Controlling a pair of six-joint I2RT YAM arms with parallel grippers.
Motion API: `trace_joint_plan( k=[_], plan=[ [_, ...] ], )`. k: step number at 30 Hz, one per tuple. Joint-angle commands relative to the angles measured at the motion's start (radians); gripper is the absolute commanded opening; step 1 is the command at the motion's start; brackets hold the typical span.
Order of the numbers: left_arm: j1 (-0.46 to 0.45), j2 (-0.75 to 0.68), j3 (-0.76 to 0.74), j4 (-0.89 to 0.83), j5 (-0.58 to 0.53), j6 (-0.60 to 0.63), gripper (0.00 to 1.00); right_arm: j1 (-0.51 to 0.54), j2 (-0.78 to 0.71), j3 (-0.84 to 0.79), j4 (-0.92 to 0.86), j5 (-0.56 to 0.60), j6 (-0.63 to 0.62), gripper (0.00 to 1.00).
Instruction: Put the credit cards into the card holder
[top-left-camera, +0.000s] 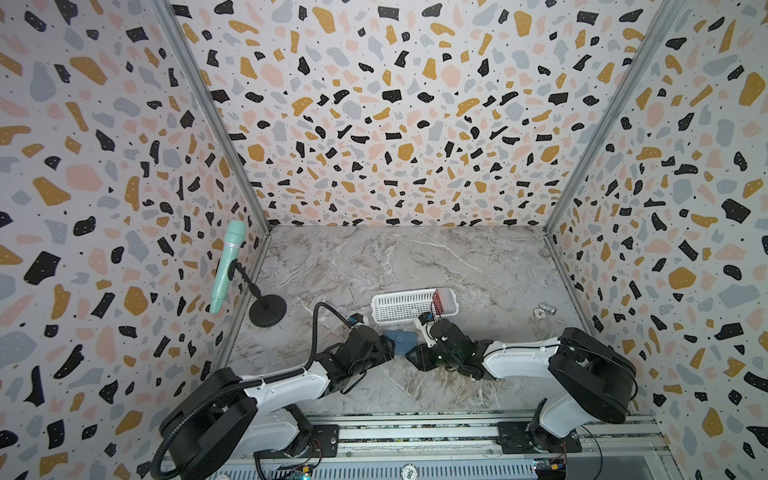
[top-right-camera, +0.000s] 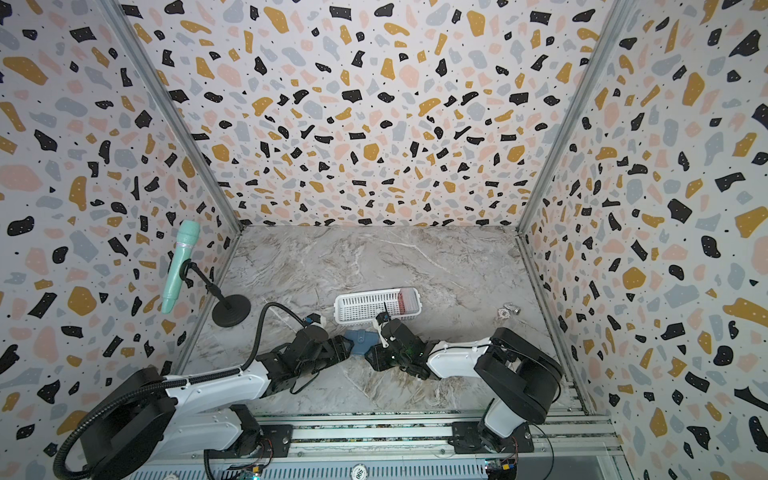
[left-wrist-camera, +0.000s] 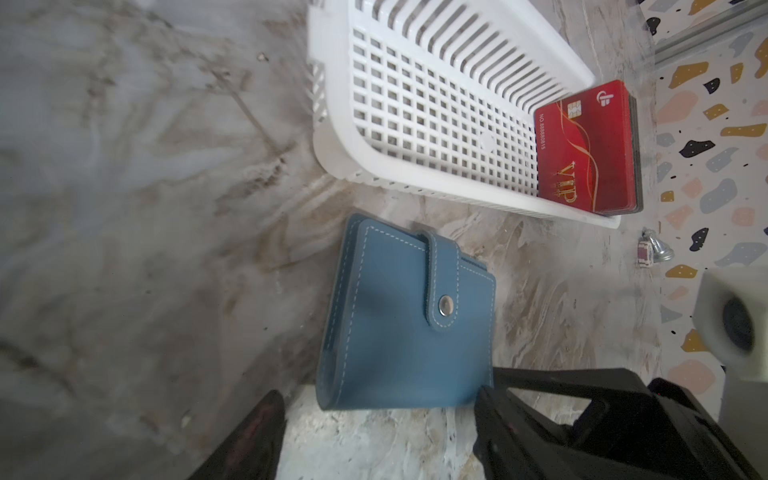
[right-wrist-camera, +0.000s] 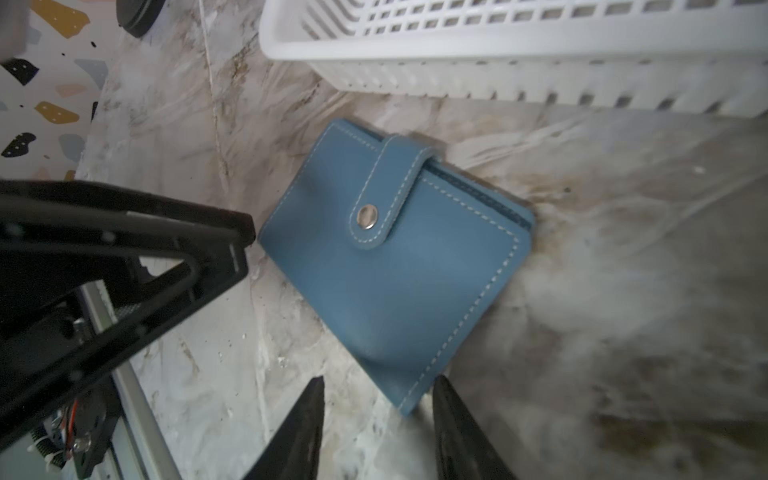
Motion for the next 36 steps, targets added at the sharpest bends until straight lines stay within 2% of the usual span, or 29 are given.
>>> trace_joint_plan(
  k=[1, 6, 10, 12, 19, 26, 36],
  plan=[
    [-0.006, -0.048, 0.016, -0.072, -0.05, -0.015, 0.74, 0.042, -0.012, 0.025, 0.001, -0.017, 0.02, 0.44],
    [-0.005, -0.103, -0.009, -0.081, -0.073, -0.025, 0.73, 0.087, 0.017, 0.075, 0.012, -0.048, 0.007, 0.44],
    [-0.005, -0.126, -0.043, -0.001, -0.031, -0.018, 0.73, 0.086, -0.024, 0.091, -0.053, 0.031, -0.026, 0.42],
    [-0.005, -0.119, -0.058, 0.06, 0.005, -0.018, 0.73, 0.068, -0.053, 0.1, -0.113, 0.072, -0.048, 0.41],
    [-0.005, -0.051, -0.063, 0.163, 0.043, -0.012, 0.73, -0.025, -0.075, 0.113, -0.18, 0.099, -0.132, 0.41],
    [-0.005, -0.02, -0.07, 0.182, 0.045, -0.018, 0.68, -0.093, 0.011, 0.185, -0.184, 0.058, -0.19, 0.4],
    [-0.005, 0.018, -0.098, 0.27, 0.099, -0.03, 0.68, -0.107, 0.154, 0.274, -0.166, 0.002, -0.212, 0.37]
  ],
)
